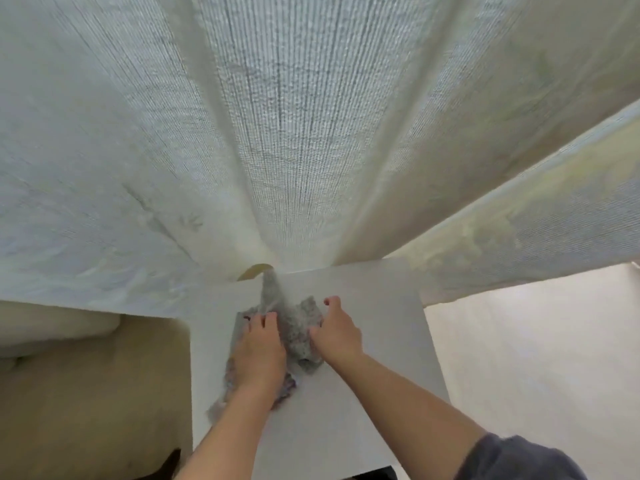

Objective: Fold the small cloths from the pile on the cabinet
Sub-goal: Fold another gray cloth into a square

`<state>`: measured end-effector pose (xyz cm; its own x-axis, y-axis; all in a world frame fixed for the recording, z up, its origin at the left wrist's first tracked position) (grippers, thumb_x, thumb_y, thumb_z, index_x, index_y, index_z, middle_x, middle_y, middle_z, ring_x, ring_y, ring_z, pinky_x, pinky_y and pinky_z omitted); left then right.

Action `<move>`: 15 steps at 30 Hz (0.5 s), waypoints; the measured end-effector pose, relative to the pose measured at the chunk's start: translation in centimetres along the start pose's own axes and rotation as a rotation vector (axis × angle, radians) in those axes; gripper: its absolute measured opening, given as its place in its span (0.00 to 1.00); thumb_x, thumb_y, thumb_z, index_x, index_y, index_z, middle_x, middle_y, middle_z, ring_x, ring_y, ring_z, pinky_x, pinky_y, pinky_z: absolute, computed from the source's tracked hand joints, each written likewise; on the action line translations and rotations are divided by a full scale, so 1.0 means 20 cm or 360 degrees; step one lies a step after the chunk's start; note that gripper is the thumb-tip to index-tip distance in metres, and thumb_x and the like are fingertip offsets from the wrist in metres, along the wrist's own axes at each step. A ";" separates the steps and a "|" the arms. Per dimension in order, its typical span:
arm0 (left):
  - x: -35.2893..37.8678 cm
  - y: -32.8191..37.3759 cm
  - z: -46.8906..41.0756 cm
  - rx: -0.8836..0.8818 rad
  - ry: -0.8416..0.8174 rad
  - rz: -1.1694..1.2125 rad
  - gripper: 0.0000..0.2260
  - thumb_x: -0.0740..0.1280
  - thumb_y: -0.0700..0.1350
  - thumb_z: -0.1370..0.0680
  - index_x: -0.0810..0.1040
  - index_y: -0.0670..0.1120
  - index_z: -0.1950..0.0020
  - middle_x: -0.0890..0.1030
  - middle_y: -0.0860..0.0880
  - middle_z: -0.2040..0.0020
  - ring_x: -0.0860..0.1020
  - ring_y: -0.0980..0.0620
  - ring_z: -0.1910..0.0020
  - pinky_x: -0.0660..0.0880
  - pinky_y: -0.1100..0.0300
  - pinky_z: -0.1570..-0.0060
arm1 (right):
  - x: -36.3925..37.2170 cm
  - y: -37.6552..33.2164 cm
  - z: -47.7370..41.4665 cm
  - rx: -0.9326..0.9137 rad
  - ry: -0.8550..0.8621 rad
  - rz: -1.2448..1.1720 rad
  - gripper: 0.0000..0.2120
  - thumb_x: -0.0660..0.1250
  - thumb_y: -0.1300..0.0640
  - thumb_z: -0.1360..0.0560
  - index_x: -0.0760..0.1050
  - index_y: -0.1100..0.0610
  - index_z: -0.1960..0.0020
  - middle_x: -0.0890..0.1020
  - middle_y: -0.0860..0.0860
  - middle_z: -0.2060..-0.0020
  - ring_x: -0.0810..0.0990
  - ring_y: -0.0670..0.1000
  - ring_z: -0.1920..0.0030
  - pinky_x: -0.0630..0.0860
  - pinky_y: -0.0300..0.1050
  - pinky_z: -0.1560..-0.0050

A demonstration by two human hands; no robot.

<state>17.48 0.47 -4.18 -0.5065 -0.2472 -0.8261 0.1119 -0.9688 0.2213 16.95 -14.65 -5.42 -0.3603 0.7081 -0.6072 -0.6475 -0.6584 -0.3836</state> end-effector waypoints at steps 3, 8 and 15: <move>-0.03 0.02 0.00 0.0094 0.0110 -0.0140 0.14 0.61 0.39 0.21 0.70 0.50 0.36 0.74 0.50 0.36 0.71 0.48 0.38 0.68 0.58 0.45 | 0.02 0.04 -0.02 0.0046 -0.0054 -0.0076 0.06 0.67 0.56 0.29 0.70 0.52 0.57 0.77 0.51 0.60 0.79 0.55 0.53 0.69 0.42 0.56; -0.24 0.07 0.13 0.0287 0.0182 0.0101 0.11 0.72 0.39 0.32 0.71 0.51 0.61 0.77 0.50 0.60 0.76 0.45 0.57 0.62 0.56 0.62 | -0.17 0.02 0.20 -0.0278 0.0014 -0.0225 0.15 0.66 0.59 0.29 0.60 0.53 0.66 0.68 0.48 0.68 0.68 0.51 0.63 0.62 0.41 0.66; -0.94 0.27 0.63 0.0574 0.0034 0.0686 0.09 0.70 0.41 0.27 0.73 0.53 0.61 0.77 0.57 0.68 0.73 0.60 0.68 0.68 0.64 0.66 | -0.88 -0.18 0.92 -0.0889 0.0032 -0.0443 0.02 0.66 0.61 0.28 0.77 0.59 0.58 0.80 0.47 0.62 0.77 0.46 0.60 0.74 0.41 0.57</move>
<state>16.80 0.09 19.06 -0.4621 -0.6231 -0.6311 0.0034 -0.7128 0.7013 13.21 -20.08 19.49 -0.2124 0.8709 -0.4432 -0.2646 -0.4878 -0.8319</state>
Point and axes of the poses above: each hand's wrist, its own z-axis away from the middle knuckle, its own x-axis out of the palm, y = z × x, the point moved 7 cm from there along -z, towards the middle knuckle
